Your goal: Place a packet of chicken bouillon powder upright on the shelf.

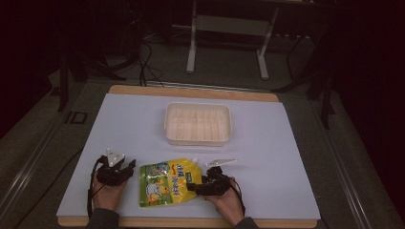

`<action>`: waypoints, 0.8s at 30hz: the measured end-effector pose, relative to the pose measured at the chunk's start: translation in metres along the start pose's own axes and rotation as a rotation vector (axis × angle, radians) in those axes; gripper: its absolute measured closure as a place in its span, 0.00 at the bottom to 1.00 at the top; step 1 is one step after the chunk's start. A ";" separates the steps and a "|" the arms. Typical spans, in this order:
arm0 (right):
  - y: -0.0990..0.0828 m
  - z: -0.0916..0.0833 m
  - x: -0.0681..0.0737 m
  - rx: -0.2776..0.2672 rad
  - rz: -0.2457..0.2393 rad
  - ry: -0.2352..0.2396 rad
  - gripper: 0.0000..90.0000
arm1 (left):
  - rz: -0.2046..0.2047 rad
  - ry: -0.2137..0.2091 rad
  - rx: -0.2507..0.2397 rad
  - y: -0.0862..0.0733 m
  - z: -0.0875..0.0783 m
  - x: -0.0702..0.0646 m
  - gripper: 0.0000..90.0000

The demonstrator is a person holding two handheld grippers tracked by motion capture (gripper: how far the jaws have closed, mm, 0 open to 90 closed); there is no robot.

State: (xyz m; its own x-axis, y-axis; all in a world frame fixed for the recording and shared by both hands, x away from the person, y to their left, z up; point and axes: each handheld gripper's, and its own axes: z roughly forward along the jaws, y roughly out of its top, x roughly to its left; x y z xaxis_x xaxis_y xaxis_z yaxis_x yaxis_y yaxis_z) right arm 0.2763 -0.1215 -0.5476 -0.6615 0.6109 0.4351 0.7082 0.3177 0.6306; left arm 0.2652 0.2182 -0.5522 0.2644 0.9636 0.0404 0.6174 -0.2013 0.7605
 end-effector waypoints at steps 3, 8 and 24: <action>0.003 0.002 -0.003 0.002 0.019 0.010 0.54 | 0.007 -0.002 0.005 0.000 0.001 -0.002 0.62; 0.008 0.008 -0.004 0.007 0.045 0.036 0.60 | 0.024 -0.007 0.018 0.000 0.002 -0.004 0.63; 0.030 0.001 0.003 0.005 0.051 0.091 0.94 | 0.008 -0.003 0.012 0.000 0.001 -0.003 0.63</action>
State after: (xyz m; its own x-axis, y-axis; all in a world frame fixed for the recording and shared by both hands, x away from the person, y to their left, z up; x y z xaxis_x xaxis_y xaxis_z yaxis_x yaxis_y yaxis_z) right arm 0.2958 -0.1091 -0.5276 -0.6443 0.5578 0.5231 0.7424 0.2921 0.6029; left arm 0.2653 0.2148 -0.5530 0.2718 0.9613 0.0445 0.6242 -0.2113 0.7521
